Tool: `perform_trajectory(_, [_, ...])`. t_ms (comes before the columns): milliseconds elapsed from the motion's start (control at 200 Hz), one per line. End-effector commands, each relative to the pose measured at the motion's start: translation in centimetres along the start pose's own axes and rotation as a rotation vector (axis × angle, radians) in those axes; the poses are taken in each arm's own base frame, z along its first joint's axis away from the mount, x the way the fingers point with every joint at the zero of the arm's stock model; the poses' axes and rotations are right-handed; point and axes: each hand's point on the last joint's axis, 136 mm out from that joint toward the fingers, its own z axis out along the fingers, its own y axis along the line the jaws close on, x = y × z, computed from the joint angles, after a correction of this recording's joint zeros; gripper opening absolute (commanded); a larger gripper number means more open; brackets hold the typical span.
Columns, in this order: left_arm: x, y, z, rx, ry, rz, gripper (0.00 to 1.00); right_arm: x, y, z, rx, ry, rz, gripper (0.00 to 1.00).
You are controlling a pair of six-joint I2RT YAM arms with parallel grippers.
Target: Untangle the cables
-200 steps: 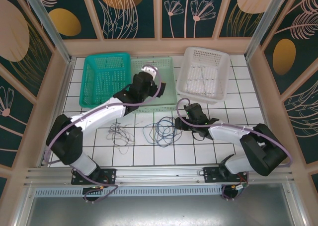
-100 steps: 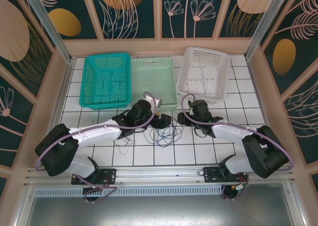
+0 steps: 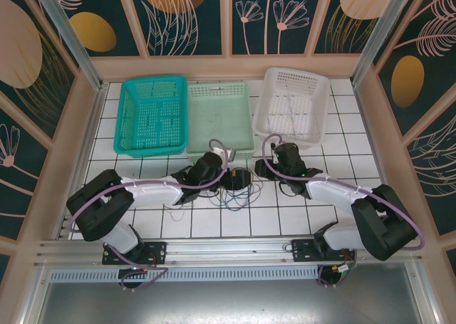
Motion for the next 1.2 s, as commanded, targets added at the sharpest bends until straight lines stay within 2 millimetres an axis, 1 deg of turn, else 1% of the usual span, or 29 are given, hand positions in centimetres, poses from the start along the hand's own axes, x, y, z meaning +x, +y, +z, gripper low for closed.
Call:
perform_trajectory(0, [0.0, -0.6, 0.8, 0.019, -0.013, 0.002, 0.7, -0.4, -0.2, -0.5, 0.003, -0.029, 0.017, 0.54])
perform_trajectory(35, [0.2, -0.3, 1.0, 0.011, -0.005, 0.0, 0.68, -0.3, -0.1, -0.5, -0.003, -0.027, 0.017, 0.54])
perform_trajectory(45, [0.3, -0.3, 1.1, 0.01, -0.004, 0.0, 0.68, -0.7, -0.7, -0.6, 0.007, -0.036, 0.032, 0.54])
perform_trajectory(60, [0.4, -0.1, 1.2, 0.006, -0.002, -0.001, 0.67, -0.8, -0.9, -0.6, 0.012, -0.039, 0.039, 0.54])
perform_trajectory(160, [0.5, 0.4, 1.5, -0.009, -0.005, 0.006, 0.62, -0.8, -1.3, -0.8, 0.012, -0.042, 0.048, 0.54])
perform_trajectory(260, [0.2, 0.7, 1.9, -0.029, -0.012, 0.022, 0.59, -0.8, -1.6, -1.1, 0.015, -0.047, 0.058, 0.54])
perform_trajectory(400, [0.5, 1.3, 2.4, -0.049, 0.0, 0.021, 0.58, -0.9, -2.1, -1.6, 0.025, -0.062, 0.07, 0.54])
perform_trajectory(480, [0.3, 1.5, 2.0, -0.063, -0.016, 0.022, 0.59, -0.8, -2.5, -1.9, 0.029, -0.067, 0.078, 0.54])
perform_trajectory(586, [-0.5, 1.4, 1.0, -0.081, -0.051, 0.036, 0.6, -0.6, -2.9, -2.1, 0.032, -0.071, 0.089, 0.54])
perform_trajectory(731, [-1.4, 1.1, -0.3, -0.108, -0.085, 0.059, 0.62, -0.4, -2.9, -2.0, 0.026, -0.062, 0.091, 0.54])
perform_trajectory(771, [-1.2, 1.3, -0.4, -0.112, -0.083, 0.062, 0.63, -0.3, -2.9, -1.9, 0.024, -0.059, 0.09, 0.54])
perform_trajectory(921, [-0.1, 2.0, 0.8, -0.11, -0.042, 0.038, 0.61, -0.5, -2.6, -1.8, 0.017, -0.058, 0.086, 0.54])
perform_trajectory(996, [0.0, 1.9, 1.3, -0.097, -0.038, 0.026, 0.6, -0.7, -2.6, -1.9, 0.019, -0.063, 0.087, 0.54])
perform_trajectory(1116, [0.2, 2.6, 1.9, -0.121, -0.029, 0.024, 0.59, -0.7, -2.7, -2.0, 0.021, -0.068, 0.084, 0.54])
perform_trajectory(1191, [0.4, 2.6, 2.3, -0.113, -0.023, 0.023, 0.57, -0.7, -2.7, -2.2, 0.02, -0.072, 0.085, 0.54])
